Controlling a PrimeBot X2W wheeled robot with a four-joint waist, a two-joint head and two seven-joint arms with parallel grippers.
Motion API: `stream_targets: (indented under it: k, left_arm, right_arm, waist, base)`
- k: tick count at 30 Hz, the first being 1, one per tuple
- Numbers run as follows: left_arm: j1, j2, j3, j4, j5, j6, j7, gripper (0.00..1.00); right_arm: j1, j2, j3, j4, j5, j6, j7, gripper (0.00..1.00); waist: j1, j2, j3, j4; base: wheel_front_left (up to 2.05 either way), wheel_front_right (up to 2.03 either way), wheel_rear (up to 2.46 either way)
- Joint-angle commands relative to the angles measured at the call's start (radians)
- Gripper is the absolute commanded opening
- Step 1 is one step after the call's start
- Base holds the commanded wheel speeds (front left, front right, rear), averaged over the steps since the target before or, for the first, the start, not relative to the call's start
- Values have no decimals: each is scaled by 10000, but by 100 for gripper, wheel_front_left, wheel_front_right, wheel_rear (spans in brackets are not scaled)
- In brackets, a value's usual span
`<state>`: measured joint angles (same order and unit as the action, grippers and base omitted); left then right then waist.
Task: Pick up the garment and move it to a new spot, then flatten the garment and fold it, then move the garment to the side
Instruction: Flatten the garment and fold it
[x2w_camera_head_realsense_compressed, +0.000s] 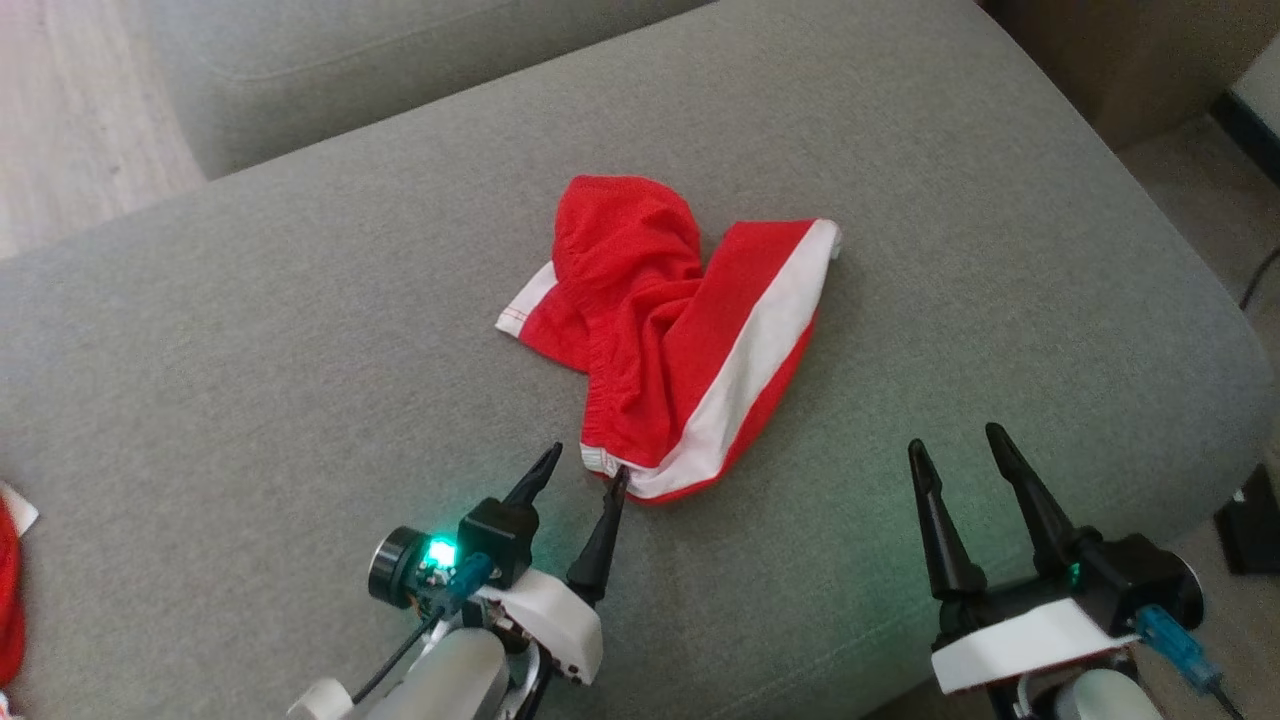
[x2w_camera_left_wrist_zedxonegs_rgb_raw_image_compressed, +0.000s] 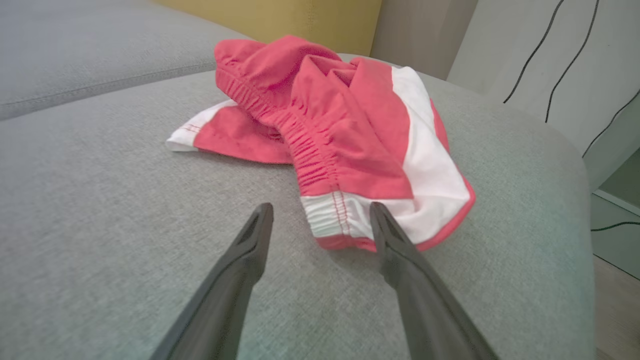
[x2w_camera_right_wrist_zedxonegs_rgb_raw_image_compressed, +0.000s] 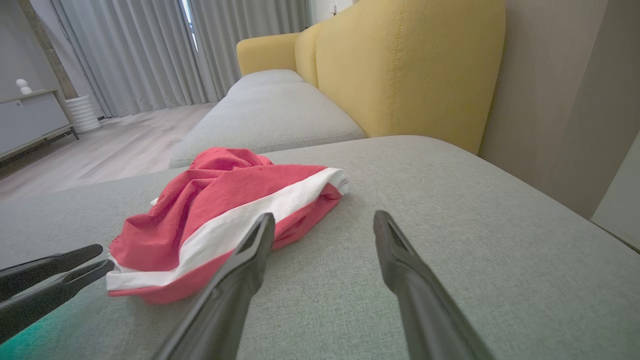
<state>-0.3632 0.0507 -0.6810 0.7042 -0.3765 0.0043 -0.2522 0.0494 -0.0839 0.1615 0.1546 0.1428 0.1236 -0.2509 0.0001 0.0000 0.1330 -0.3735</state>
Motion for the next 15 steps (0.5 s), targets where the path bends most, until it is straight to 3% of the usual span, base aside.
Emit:
stream_targets:
  k: [1, 15]
  left_arm:
    - [-392, -5, 187, -173, -91, 47, -95, 100]
    - [-621, -5, -323, 89, -444, -38, -95, 100]
  right_arm:
    - [-378, -205, 271, -325, 66, 71, -109, 100]
    - [-430, -233, 365, -308, 23, 71, -109, 100]
  waist:
    - [-1, 0, 88, -96]
    - [-1, 0, 69, -216]
  base:
    - [0, 0, 0]
    - [0, 0, 0]
